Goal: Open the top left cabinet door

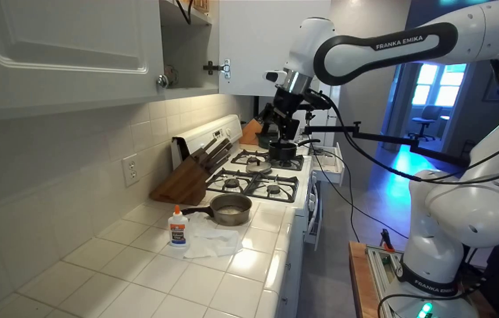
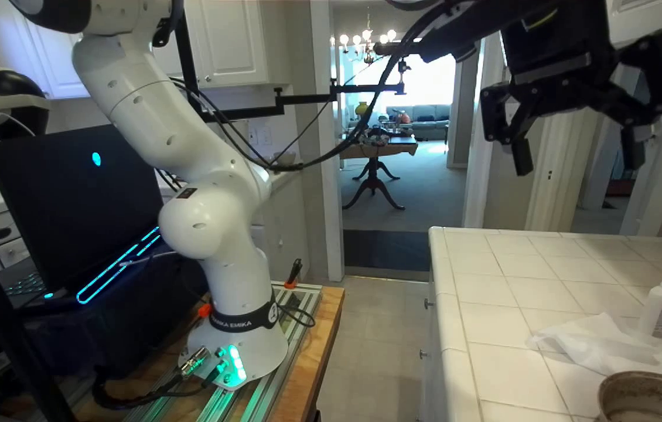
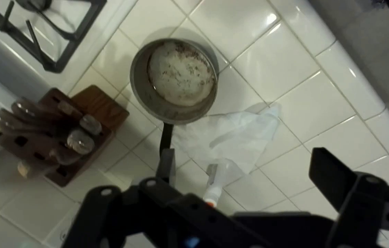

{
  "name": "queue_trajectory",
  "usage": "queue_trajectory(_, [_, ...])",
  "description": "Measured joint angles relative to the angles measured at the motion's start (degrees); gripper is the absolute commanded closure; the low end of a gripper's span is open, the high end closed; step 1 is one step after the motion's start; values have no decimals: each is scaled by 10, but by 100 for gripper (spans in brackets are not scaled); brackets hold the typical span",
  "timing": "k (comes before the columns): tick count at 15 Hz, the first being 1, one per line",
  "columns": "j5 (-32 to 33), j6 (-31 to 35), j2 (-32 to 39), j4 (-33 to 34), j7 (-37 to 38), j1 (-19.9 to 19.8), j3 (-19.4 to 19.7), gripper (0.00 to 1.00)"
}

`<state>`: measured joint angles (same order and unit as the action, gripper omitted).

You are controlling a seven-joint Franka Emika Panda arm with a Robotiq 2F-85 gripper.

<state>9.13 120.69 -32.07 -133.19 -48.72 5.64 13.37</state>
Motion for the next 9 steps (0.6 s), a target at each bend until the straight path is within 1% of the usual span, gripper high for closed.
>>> queue_trajectory(4, [-85,-2,14,42,-120,34,18,0])
queue_trajectory(7, [-151,-18,33,75,-204,53,27,0])
queue_trajectory(9, [-172,-28,48,95,-218,54,25,0])
